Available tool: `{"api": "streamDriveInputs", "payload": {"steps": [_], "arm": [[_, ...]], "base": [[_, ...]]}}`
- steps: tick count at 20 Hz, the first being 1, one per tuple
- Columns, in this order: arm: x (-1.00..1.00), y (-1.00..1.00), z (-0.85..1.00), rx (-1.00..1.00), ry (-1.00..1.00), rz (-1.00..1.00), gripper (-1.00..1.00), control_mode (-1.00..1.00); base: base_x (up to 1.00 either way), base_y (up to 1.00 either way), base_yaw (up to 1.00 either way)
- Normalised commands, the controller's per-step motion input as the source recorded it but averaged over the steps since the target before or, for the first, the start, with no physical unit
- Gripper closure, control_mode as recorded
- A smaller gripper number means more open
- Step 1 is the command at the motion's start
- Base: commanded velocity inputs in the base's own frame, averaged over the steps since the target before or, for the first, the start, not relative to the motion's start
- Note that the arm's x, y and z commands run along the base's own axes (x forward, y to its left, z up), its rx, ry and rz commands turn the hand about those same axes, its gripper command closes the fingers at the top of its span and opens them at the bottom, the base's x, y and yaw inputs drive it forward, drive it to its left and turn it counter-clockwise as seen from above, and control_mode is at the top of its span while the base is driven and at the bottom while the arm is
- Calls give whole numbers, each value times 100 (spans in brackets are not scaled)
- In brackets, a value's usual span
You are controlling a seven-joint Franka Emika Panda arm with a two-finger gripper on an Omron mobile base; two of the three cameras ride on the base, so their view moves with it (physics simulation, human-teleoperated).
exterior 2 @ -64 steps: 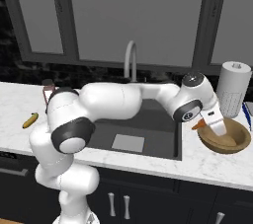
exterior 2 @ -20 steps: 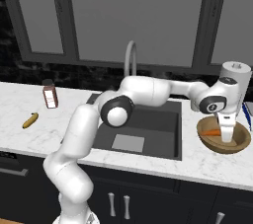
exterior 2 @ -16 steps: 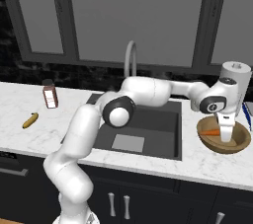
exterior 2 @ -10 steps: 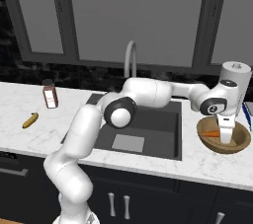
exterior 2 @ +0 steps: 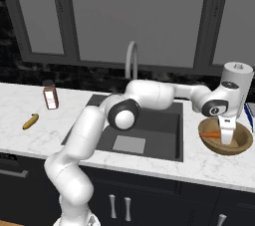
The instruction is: Pick the carrot from the sink and place it in the bowl. Then pick the bowl and place it in the microwave. Then close the microwave door and press the start button.
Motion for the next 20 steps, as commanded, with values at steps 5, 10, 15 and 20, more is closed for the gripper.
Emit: {"api": "streamDriveInputs", "payload": {"steps": [5,10,15,20], "arm": [[38,-18,0,0,0,-1,100,-100],[33,-35,-4,0,0,-1,100,-100],[16,-31,-19,0,0,0,100,-100],[-3,-3,-27,0,-1,0,-100,-100]], "base": [[0,0,0],[0,0,0],[0,0,0],[0,0,0]]}}
